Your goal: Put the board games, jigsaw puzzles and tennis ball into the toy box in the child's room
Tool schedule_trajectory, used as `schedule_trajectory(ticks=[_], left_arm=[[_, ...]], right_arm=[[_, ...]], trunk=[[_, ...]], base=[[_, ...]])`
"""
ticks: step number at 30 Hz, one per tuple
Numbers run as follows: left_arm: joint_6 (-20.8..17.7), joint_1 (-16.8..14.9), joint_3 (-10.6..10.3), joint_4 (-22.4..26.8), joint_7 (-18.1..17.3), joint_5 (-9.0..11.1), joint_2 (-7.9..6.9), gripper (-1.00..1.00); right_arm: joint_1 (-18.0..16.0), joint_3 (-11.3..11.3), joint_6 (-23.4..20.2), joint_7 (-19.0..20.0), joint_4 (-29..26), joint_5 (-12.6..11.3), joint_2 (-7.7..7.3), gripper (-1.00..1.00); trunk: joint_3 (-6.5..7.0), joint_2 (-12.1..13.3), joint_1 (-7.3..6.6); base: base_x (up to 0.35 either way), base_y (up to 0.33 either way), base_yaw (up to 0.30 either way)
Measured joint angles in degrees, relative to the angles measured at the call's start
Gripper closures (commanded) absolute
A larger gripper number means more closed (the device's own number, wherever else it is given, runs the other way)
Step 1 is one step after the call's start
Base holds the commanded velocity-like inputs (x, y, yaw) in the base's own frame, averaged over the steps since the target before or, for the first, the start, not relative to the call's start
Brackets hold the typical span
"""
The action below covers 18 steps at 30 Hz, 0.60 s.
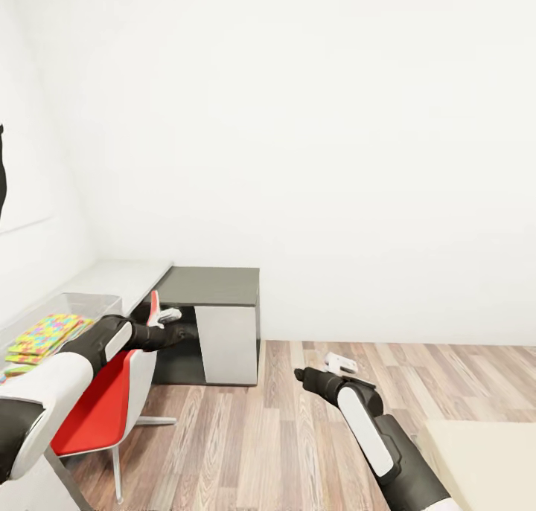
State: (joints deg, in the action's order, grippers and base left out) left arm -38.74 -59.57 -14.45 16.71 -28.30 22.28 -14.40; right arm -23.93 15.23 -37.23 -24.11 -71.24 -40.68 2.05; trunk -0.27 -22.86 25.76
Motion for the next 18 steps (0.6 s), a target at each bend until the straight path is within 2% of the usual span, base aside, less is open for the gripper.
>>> schedule_trajectory(ticks=[3,8,10,13,16,18], left_arm=[[3.1,0.0,0.1,-3.0,4.1,-0.1,0.83,-1.0],[6.9,0.5,0.2,-8.8,8.1,-0.3,2.45,-1.0],[8.7,1.7,0.1,-11.1,9.8,-0.4,3.19,-1.0],[12.2,5.7,-0.1,-12.9,12.9,-0.5,4.01,-1.0],[15.2,10.3,-0.1,-13.4,16.5,-0.5,4.41,-1.0],[17.4,13.7,-0.3,-13.6,19.2,-0.5,4.64,-1.0]], right_arm=[[-0.5,-0.1,-0.3,-0.7,3.1,-0.1,0.04,-1.0],[-2.2,-0.8,-0.3,-1.0,9.2,-0.3,0.04,-1.0],[-2.7,-1.8,-0.3,-0.9,13.1,-0.4,-0.06,-1.0],[-2.9,-4.1,0.1,-0.7,19.8,-0.3,-0.04,-1.0],[-2.8,-4.9,1.5,-0.7,26.1,0.0,0.07,-1.0],[-2.6,-5.0,4.1,-0.7,31.4,0.2,0.29,-1.0]], trunk=[[-0.25,0.0,0.0],[-0.67,0.1,-0.01],[-0.84,0.1,-0.01],[-1.11,0.1,-0.02],[-1.37,0.1,-0.01],[-1.54,0.1,-0.02]], base=[[0.0,0.0,0.0],[0.0,0.0,0.0],[0.0,0.0,0.0],[0.0,0.0,0.0],[0.0,0.0,0.0],[0.0,0.0,0.0]])
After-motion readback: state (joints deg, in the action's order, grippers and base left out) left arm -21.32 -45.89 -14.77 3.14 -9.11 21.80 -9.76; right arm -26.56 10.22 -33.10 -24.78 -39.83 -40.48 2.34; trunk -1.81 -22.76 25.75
